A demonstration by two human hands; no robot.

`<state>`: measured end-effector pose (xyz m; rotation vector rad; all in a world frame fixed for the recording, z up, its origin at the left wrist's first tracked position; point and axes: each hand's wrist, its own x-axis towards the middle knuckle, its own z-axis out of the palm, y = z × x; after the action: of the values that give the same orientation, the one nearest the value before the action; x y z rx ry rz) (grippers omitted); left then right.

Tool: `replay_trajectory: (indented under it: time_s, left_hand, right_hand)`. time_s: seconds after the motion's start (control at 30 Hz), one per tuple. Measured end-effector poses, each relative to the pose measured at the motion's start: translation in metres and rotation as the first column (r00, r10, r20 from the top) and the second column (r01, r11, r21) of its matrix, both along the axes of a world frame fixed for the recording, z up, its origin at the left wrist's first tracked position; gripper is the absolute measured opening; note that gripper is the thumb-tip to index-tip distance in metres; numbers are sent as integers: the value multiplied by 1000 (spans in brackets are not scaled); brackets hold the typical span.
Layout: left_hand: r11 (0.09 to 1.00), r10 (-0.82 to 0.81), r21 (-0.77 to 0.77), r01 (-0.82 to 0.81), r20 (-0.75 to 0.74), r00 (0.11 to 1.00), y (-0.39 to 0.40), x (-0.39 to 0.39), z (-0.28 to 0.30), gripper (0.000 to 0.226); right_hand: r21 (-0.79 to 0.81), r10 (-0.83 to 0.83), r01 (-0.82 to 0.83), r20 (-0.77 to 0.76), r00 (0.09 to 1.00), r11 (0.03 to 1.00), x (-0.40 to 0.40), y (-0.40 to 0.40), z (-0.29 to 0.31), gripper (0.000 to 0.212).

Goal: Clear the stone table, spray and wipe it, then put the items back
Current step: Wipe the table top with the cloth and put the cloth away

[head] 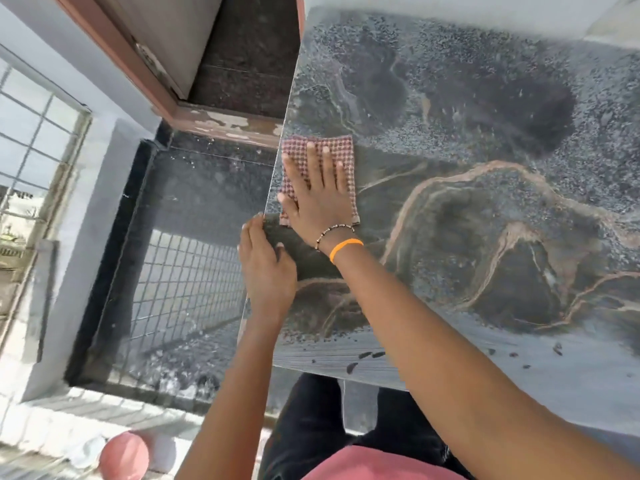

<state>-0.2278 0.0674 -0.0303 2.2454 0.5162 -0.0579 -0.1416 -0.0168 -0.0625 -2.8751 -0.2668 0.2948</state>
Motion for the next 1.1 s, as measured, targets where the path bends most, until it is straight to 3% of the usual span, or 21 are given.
replay_trajectory:
  time_s: [0.13,0.23,0.33,0.43,0.53,0.63,0.7,0.8,0.9,1.0,1.1]
  left_hand:
    - [999,-33,-16,33,-31,999,21,7,-3,60]
    - [987,-158,26,159,-31,987,19,22,-4,60]
    - [944,-320,73,322,-32,947,8,40,-6,63]
    - [924,-367,90,371,-57,928,1,53,-9,66]
    - [924,-368,89,372,-56,928,-1,56,-9,66]
    - [930,-360,75,361,-23,933,0,54,-11,66]
    - [944,-325,52,325,0,946,-1,55,-12,66]
    - [961,-276,5,276,20,961,-2,59,-12,66]
    - [964,-266,8,266,12,964,-6,66,-13,67]
    - [947,-306,101,306,-21,952,-12,82,-16,68]
    - [934,-320,151,323,-45,946,-21,102,-16,71]
  right_hand:
    - [-80,285,-283,25,958,956,10,17,-2,58]
    - [-108,304,-299,34,952,948,17,-13,-4,61]
    - [-98,71,-65,53,996,993,28,-57,-3,62]
    - [-97,-203,207,52,978,973,30,-120,-2,61]
    - [-77,-471,473,53,881,877,14,-152,-3,61]
    - [-68,-629,631,44,776,773,1,-124,-5,62]
    - [-59,-561,563,44,826,824,2,-90,-3,62]
    - [-31,-181,183,56,982,983,25,-35,-3,60]
    - [-61,159,-155,58,986,986,77,-10,-2,58]
    - [-73,145,-141,56,988,987,130,-32,-4,58]
    - [-57,-41,45,73,997,997,160,-84,-8,59]
